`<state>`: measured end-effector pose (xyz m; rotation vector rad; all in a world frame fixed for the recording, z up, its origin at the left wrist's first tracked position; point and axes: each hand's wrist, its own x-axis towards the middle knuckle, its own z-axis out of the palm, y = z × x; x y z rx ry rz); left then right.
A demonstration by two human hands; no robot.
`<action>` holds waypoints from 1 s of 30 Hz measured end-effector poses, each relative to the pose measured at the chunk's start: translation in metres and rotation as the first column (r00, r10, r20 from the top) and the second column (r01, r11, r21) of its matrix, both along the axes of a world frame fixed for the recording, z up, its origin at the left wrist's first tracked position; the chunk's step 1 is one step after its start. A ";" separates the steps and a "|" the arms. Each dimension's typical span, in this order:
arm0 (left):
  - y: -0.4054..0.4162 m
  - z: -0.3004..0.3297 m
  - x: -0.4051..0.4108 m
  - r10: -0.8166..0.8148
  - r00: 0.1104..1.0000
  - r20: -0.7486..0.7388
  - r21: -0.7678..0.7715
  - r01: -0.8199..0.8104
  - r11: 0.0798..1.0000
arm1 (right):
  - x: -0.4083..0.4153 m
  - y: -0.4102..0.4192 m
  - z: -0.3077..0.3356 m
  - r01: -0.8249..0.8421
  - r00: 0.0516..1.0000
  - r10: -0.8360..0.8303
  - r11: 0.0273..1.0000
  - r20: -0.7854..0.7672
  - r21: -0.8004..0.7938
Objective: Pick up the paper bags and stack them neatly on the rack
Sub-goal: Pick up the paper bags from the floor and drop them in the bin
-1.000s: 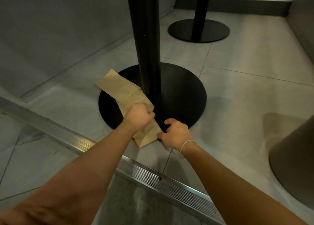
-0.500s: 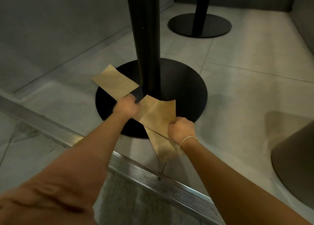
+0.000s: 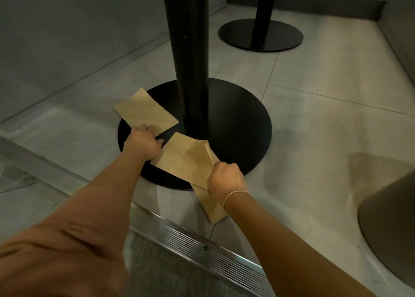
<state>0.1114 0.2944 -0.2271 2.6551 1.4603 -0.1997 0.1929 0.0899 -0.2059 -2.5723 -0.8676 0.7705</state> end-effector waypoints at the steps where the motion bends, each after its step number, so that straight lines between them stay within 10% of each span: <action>1: -0.001 0.001 0.000 0.005 1.000 -0.013 0.013 -0.005 1.000 | 0.001 0.001 -0.001 -0.005 1.000 0.005 1.000 -0.001 -0.008; 21: -0.069 0.019 -0.042 0.006 0.991 -0.130 0.005 -0.005 1.000 | -0.005 -0.052 0.052 -0.019 0.999 0.028 0.946 -0.025 0.323; 30: -0.120 0.054 -0.073 0.233 0.963 0.135 -0.126 -0.217 0.968 | -0.014 -0.102 0.111 -0.043 0.999 0.035 0.929 0.028 0.368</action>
